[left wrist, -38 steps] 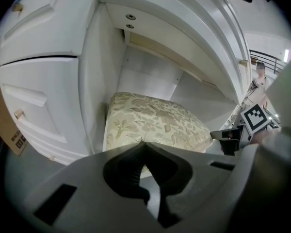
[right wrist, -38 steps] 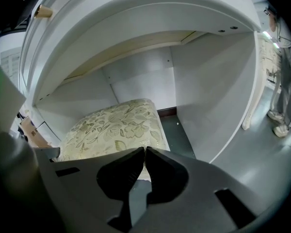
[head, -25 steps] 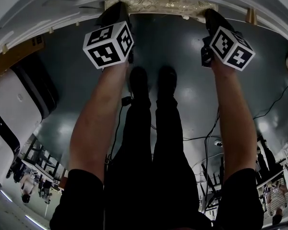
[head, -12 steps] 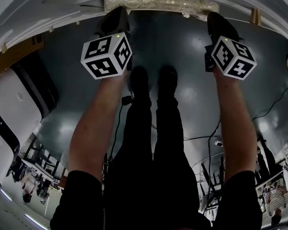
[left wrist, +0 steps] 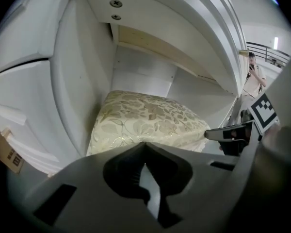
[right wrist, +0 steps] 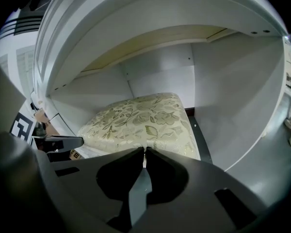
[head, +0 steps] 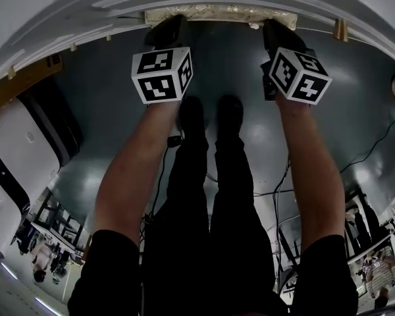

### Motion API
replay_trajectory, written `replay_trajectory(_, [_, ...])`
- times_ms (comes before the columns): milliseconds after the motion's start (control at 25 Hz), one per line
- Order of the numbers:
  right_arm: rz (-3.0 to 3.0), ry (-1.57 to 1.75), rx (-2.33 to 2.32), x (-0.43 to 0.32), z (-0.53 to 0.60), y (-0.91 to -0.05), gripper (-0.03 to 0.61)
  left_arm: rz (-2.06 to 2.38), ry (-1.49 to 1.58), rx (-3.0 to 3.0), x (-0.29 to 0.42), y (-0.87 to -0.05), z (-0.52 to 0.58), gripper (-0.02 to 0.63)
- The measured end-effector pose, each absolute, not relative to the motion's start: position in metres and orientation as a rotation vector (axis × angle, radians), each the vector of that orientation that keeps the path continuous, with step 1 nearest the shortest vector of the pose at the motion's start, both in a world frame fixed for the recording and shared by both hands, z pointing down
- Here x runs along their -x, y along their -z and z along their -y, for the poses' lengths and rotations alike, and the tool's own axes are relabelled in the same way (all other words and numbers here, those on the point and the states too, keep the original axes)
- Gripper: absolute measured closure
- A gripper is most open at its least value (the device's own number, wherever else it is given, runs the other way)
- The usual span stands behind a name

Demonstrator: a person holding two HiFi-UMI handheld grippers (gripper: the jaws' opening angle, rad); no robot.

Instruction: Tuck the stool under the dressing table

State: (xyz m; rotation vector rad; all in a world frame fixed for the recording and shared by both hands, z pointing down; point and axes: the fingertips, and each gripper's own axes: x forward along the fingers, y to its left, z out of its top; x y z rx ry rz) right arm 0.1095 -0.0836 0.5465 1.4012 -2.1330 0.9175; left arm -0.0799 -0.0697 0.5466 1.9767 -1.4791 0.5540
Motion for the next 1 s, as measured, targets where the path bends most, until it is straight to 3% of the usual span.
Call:
replay_trajectory(680, [2.165, -0.877, -1.413, -0.110, 0.115, -0.542, 0.546, 1.493, -0.496, -1.949, 0.079, -0.543, 0.095, 0.607])
replay_trajectory(880, [2.235, -0.761, -1.398, -0.111, 0.077, -0.492, 0.546, 1.406, -0.526, -2.088, 0.074, -0.502, 0.058, 0.607])
replay_trajectory(1000, [2.229, -0.854, -1.419, -0.122, 0.041, -0.451, 0.546, 1.357, -0.571, -2.144, 0.073, -0.460, 0.028, 0.607])
